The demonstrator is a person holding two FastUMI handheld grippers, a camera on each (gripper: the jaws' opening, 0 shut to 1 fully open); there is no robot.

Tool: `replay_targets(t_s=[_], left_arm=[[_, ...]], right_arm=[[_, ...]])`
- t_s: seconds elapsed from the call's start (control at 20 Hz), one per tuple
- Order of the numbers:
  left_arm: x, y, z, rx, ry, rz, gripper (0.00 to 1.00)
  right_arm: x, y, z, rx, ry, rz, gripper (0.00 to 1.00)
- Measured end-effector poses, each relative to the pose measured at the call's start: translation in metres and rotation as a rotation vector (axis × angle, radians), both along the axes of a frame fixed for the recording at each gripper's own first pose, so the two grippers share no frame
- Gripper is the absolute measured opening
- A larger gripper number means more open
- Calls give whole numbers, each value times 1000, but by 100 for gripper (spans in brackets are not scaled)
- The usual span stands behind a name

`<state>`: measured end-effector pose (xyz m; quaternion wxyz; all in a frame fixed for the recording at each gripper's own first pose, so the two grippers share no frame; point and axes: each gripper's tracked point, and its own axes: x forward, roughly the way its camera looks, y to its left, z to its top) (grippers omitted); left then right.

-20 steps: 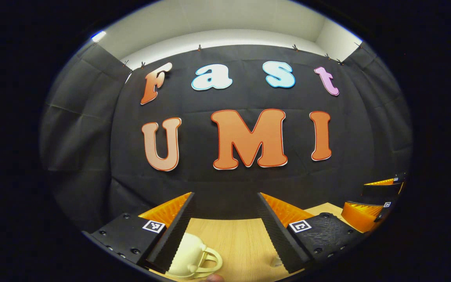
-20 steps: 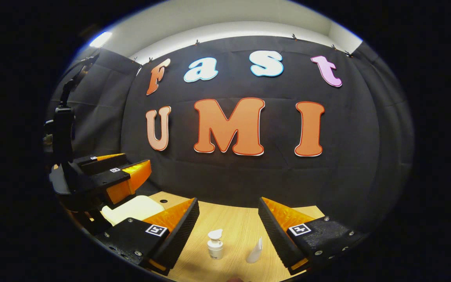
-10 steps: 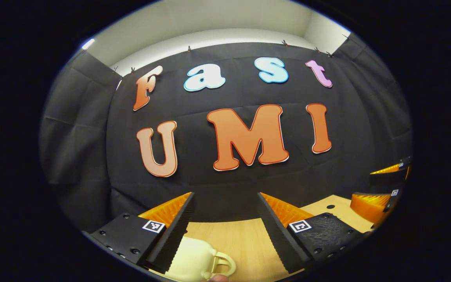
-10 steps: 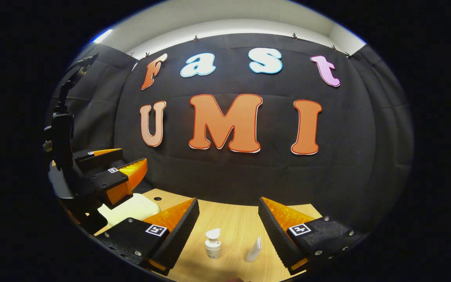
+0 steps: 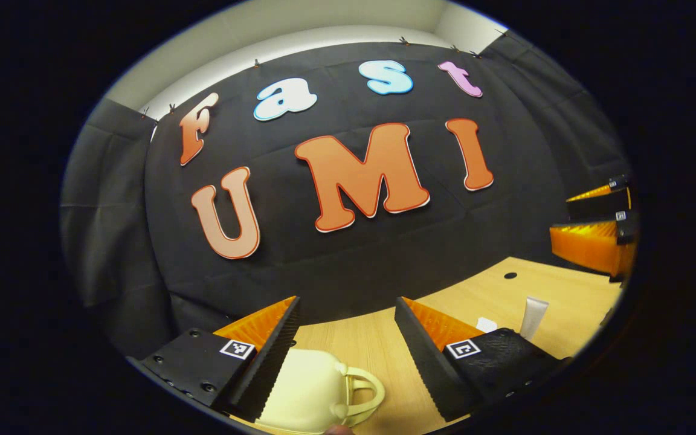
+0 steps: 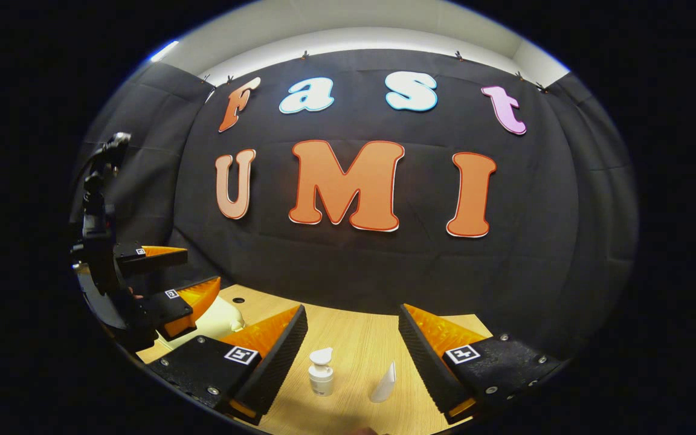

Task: First open the suitcase, pack the skin care products into it, and then close the suitcase.

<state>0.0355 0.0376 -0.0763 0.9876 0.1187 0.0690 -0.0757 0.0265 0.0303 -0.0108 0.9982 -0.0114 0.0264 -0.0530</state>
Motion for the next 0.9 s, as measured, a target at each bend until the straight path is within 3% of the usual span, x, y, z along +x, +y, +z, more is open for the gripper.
replay_targets(t_s=[0.45, 0.9], left_arm=[[-3, -1, -69, 239, 78, -63, 98], [-12, -3, -138, 484, 142, -158, 98]], right_arm=[[1, -5, 1, 24, -9, -25, 96], [-1, -7, -9, -29, 20, -42, 97]])
